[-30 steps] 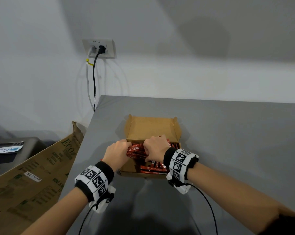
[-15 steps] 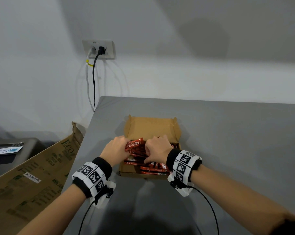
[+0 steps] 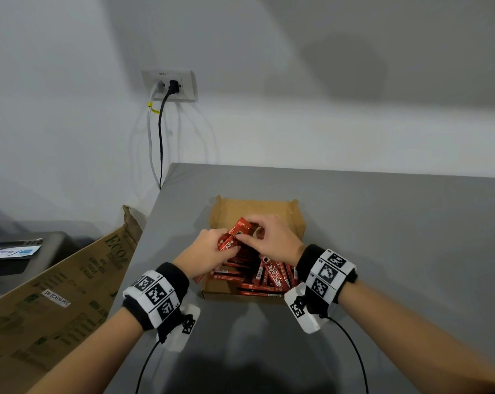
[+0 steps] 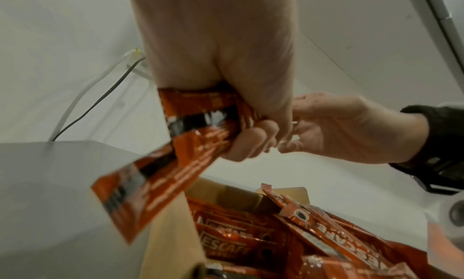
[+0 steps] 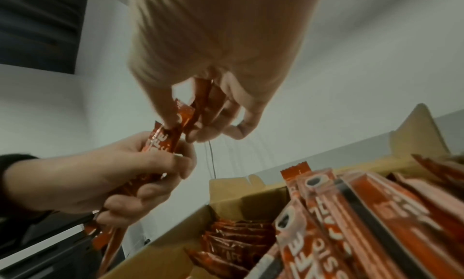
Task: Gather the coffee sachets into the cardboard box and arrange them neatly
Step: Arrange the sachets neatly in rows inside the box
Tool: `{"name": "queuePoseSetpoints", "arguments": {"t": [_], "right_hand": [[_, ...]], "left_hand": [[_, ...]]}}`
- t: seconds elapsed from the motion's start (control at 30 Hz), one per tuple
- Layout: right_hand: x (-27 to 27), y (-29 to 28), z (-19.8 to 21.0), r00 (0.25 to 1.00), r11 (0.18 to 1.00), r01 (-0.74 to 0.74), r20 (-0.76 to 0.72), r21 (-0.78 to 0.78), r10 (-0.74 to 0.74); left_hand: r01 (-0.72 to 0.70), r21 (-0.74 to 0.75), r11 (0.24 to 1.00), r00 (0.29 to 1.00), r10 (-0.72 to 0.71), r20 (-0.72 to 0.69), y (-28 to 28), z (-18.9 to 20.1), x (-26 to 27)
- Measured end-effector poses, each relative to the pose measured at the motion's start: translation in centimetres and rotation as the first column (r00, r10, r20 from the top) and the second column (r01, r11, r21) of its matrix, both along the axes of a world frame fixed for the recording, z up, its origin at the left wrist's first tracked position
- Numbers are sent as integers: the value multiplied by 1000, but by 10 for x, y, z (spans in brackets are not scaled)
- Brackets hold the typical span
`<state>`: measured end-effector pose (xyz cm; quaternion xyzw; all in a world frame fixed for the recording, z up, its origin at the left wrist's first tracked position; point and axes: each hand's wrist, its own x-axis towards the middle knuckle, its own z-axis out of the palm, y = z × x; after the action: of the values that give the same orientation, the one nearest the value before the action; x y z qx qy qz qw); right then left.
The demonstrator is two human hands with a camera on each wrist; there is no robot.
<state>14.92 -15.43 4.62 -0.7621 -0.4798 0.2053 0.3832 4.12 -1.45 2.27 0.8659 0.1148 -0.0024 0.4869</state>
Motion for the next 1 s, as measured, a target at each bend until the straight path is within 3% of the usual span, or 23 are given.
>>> {"name": "queuePoseSetpoints", "arguments": {"t": [0.17, 0.27, 0.33, 0.43, 0.57, 0.63, 0.7, 0.8, 0.9, 1.0], "right_hand": [[8, -6, -9, 987, 988, 123, 89, 89, -131], [19, -14, -15, 950, 918, 226, 134, 327, -282], [19, -15, -16, 919, 879, 141, 271, 455, -288], [11, -12, -20, 871, 905, -73, 468, 419, -146], [10, -11, -23, 868, 917, -150, 494, 370, -57], [14, -12, -22, 903, 960, -71, 427, 269, -53], [20, -17, -22, 954, 982, 113, 261, 149, -149], [22, -21, -23, 971, 966, 198, 98, 169, -216], [14, -19, -20, 986, 960, 154, 29, 234, -165], [12, -18, -19, 982, 936, 173, -127, 308, -140]], "left_hand": [[-40, 164, 986, 998, 33, 45, 8, 5, 2], [-195, 207, 959, 980, 186, 65, 21, 6, 0], [-332, 101, 938, 939, 317, 135, 25, 10, 0], [-301, -130, 945, 930, 321, 179, 15, 24, 3], [-286, -151, 946, 936, 310, 168, 7, 27, 6], [-321, -177, 930, 923, 349, 164, 8, 24, 6], [-351, -240, 905, 899, 397, 185, 9, 22, 5], [-335, -248, 909, 871, 399, 286, 5, 21, 1], [-282, -147, 948, 851, 318, 418, 2, 15, -2], [-221, 125, 967, 797, 105, 595, 4, 10, -5]]}}
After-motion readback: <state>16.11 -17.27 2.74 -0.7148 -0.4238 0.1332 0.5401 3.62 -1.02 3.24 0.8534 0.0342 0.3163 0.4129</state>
